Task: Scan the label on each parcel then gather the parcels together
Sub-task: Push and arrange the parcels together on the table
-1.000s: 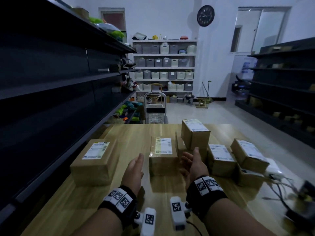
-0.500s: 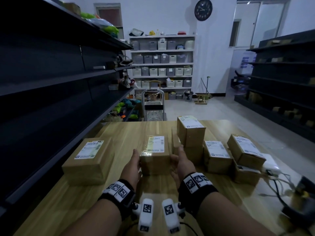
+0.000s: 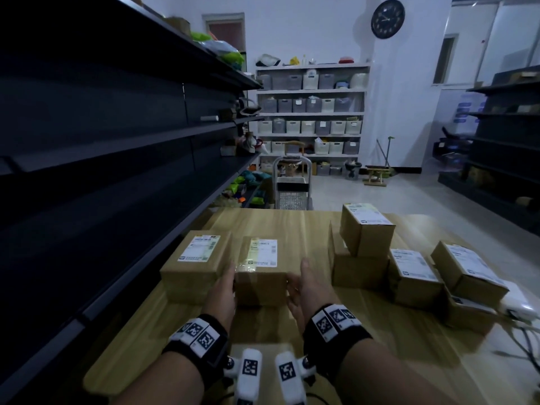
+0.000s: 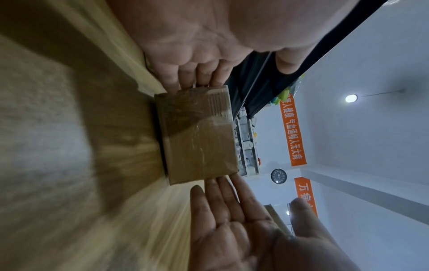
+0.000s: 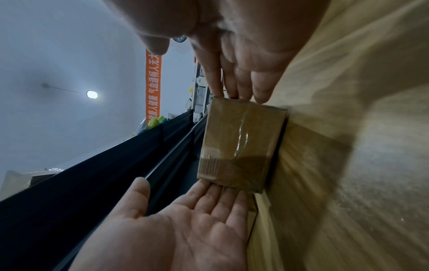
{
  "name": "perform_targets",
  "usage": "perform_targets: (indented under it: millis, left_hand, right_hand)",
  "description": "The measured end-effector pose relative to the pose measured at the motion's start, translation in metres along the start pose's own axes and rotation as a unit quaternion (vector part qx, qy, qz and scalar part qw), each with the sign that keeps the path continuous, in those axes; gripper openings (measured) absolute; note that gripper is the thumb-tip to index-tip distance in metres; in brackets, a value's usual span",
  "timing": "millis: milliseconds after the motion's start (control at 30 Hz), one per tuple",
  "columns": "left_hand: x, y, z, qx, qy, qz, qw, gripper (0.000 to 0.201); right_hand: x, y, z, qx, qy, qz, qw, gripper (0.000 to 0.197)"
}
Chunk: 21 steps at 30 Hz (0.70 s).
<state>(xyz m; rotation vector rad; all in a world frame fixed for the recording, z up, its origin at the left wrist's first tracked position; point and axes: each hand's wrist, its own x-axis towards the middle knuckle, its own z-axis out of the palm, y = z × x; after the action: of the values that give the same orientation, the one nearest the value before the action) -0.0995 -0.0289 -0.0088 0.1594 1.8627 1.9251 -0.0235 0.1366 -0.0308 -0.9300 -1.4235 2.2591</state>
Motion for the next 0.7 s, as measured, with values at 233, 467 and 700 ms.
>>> perform_targets:
  millis: [233,467,700]
  left_hand:
    - [-0.015,0.024,-0.017,0.069,0.028,0.131,0.989,0.045]
    - [0.048,0.063,-0.066,0.291,0.044,0.156,0.943,0.037]
    - [0.089,0.041,-0.091,0.471,0.002,0.122,0.873,0.041]
  right_hand:
    - [0.007,-0.006,0.004,-0.176,0.034,-0.088,0.98,0.066]
    - [0.001,-0.018,0.018,-0.288,-0.004,-0.153,0.945,0.072]
    - [0.013,-0.007,0.038,-0.332,0.009,-0.165,0.929,0.052]
